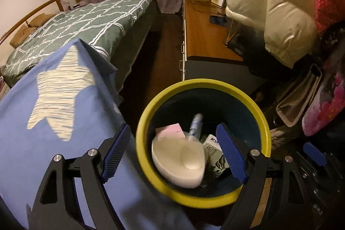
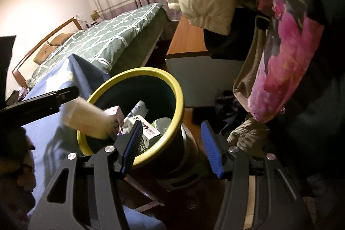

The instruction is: Collect trash

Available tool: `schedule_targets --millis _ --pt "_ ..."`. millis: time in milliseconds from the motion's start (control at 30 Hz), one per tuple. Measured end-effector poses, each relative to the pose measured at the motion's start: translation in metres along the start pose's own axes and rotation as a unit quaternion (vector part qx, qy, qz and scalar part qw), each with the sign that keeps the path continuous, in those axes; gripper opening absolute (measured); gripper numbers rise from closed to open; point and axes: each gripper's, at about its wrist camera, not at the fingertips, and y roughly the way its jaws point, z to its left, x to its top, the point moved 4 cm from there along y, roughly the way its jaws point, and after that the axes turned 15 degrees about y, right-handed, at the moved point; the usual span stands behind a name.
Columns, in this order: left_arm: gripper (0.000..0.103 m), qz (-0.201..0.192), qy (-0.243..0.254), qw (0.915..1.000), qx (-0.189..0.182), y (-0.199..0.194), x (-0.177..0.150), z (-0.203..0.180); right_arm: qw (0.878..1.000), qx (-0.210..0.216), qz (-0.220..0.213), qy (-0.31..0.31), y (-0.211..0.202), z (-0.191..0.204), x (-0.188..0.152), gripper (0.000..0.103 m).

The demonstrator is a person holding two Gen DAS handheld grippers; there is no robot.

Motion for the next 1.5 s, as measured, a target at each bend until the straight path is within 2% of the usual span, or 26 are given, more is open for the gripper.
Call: schedule_targets --millis 100,200,300,367,433,533,600,667,733,933,1233,1400,1500 --pt "0.082 0.008 -0.003 0.9999 -0.014 0.006 -0.002 0.001 1.000 0.000 -0.002 0.002 -0.001 -0.002 0.000 0.054" --pt "0.082 0.002 -0.001 0.9998 -0.017 -0.008 -0.008 0.010 1.000 0.000 -0.001 0.002 0.002 0.000 0.000 0.054" --pt "0.083 -0.020 -0.008 0.9997 -0.008 -0.039 -0.016 0.027 1.000 0.004 0.001 0.000 0.002 0.004 -0.001 0.054" --pt "0.092 -0.043 -0.011 0.9990 0.006 -0.066 -0.024 0.038 1.000 0.008 0.003 -0.004 0.001 0.009 -0.003 0.054" --pt "0.096 -0.068 -0.012 0.9972 0.028 -0.095 -0.034 0.050 1.000 0.013 0.004 -0.009 -0.003 0.015 -0.005 0.054" --pt "0.098 -0.105 -0.010 0.9912 0.079 -0.146 -0.060 0.069 0.999 0.028 -0.002 -0.020 -0.013 0.028 -0.008 0.054" --pt "0.098 -0.118 -0.019 0.9878 0.101 -0.173 -0.078 0.082 0.998 0.042 -0.007 -0.035 -0.023 0.042 -0.013 0.054" --pt "0.098 -0.124 -0.032 0.9849 0.117 -0.196 -0.094 0.095 0.997 0.057 -0.013 -0.055 -0.036 0.060 -0.020 0.057" --pt "0.098 -0.133 -0.048 0.9813 0.130 -0.221 -0.114 0.107 0.995 0.066 -0.020 -0.070 -0.046 0.072 -0.026 0.065" --pt "0.098 -0.147 -0.088 0.9724 0.158 -0.283 -0.177 0.133 0.987 0.103 -0.043 -0.120 -0.086 0.115 -0.046 0.070" --pt "0.098 -0.166 -0.148 0.9526 0.208 -0.344 -0.247 0.151 0.977 0.126 -0.071 -0.155 -0.130 0.148 -0.065 0.074" --pt "0.098 -0.169 -0.162 0.9442 0.232 -0.360 -0.263 0.153 0.976 0.130 -0.073 -0.159 -0.141 0.154 -0.071 0.075" --pt "0.098 -0.170 -0.166 0.9422 0.237 -0.364 -0.266 0.154 0.976 0.132 -0.072 -0.159 -0.145 0.155 -0.073 0.075"
